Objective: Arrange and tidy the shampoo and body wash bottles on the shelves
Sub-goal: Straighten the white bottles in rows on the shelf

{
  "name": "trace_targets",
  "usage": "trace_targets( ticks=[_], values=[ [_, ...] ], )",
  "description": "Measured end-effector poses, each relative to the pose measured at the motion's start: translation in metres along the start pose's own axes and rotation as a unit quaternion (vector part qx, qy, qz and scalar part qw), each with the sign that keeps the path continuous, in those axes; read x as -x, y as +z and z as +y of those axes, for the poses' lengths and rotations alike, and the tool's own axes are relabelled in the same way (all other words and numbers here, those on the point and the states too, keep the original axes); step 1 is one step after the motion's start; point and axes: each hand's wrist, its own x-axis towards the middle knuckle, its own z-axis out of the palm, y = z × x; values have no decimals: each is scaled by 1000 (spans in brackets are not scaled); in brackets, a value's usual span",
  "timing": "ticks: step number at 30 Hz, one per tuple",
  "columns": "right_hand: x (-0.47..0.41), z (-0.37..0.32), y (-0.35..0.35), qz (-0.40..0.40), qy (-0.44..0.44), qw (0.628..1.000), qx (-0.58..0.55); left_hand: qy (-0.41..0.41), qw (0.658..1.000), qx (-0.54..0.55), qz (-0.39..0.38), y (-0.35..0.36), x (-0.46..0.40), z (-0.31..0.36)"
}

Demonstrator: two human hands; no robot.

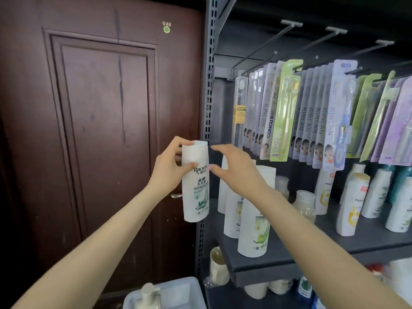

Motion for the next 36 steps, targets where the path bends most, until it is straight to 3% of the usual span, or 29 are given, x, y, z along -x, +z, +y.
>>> trace_targets(
  ticks=[3, 6, 13, 19, 22, 25, 27, 31, 36],
  values=[
    [2, -16, 24, -82, 56, 980, -170, -1, 999, 41, -8, -24, 13, 8],
    [10, -25, 44, -103, 103, 926, -349, -27, 995, 99, -8, -40, 27, 12],
    [23, -40, 60, -56, 159, 872, -460, -75, 987, 136, -35, -54, 61, 9],
    [23, -48, 63, 13, 243, 828, -505, -119, 986, 8, -120, -51, 102, -10],
    [21, -52, 67, 37, 273, 806, -524, -115, 972, -157, -129, -52, 112, -11],
    [19, -56, 73, 52, 294, 783, -546, -105, 939, -314, -96, -47, 120, -11],
    [19, -58, 77, 51, 298, 773, -557, -94, 928, -355, -66, -43, 123, -12],
    [21, -49, 75, -27, 253, 779, -572, -104, 958, -263, -48, -51, 123, -21],
    [24, -29, 75, -135, 170, 742, -634, -120, 990, -50, -47, -62, 131, -25]
  ],
)
